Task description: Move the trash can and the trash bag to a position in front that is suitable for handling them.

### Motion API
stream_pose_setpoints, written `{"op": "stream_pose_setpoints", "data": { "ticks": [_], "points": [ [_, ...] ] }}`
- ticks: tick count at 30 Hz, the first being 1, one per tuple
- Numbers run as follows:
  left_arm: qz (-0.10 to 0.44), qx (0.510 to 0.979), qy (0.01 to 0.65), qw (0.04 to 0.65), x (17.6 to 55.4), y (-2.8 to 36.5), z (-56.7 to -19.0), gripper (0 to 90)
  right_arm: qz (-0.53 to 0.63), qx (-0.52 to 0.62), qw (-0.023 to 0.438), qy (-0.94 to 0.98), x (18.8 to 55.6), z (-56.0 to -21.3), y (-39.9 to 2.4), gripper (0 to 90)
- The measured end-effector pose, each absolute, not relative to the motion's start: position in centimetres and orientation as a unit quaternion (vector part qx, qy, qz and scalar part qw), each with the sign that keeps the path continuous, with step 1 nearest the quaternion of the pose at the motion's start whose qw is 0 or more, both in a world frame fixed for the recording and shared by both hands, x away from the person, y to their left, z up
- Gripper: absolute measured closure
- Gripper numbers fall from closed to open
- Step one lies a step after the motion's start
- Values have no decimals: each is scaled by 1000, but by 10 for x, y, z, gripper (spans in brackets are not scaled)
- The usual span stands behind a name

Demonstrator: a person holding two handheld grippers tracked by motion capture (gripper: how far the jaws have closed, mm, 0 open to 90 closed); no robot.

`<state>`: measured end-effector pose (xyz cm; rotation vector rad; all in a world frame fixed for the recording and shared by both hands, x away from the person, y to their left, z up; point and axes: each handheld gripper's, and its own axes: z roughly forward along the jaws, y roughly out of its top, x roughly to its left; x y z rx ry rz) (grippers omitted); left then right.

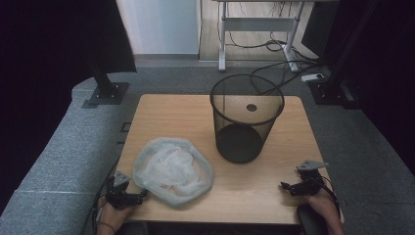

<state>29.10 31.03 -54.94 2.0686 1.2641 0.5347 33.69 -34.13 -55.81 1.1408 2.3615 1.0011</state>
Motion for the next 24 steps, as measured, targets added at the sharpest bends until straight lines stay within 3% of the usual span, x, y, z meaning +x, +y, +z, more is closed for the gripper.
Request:
{"op": "stream_pose_setpoints", "data": {
  "ticks": [8, 15, 20, 24],
  "points": [
    [179, 775, 497, 346, 291, 319, -543, 0, 352, 401, 166, 830, 337, -558, -341, 0],
    [188, 769, 483, 375, 296, 323, -506, 0, 352, 401, 166, 829, 337, -558, -341, 0],
    [205, 769, 473, 378, 318, 314, -484, 0, 352, 400, 165, 830, 337, -558, -341, 0],
    [212, 768, 479, 370, 345, 302, -489, 0, 352, 400, 166, 830, 337, -558, -341, 0]
  ]
}}
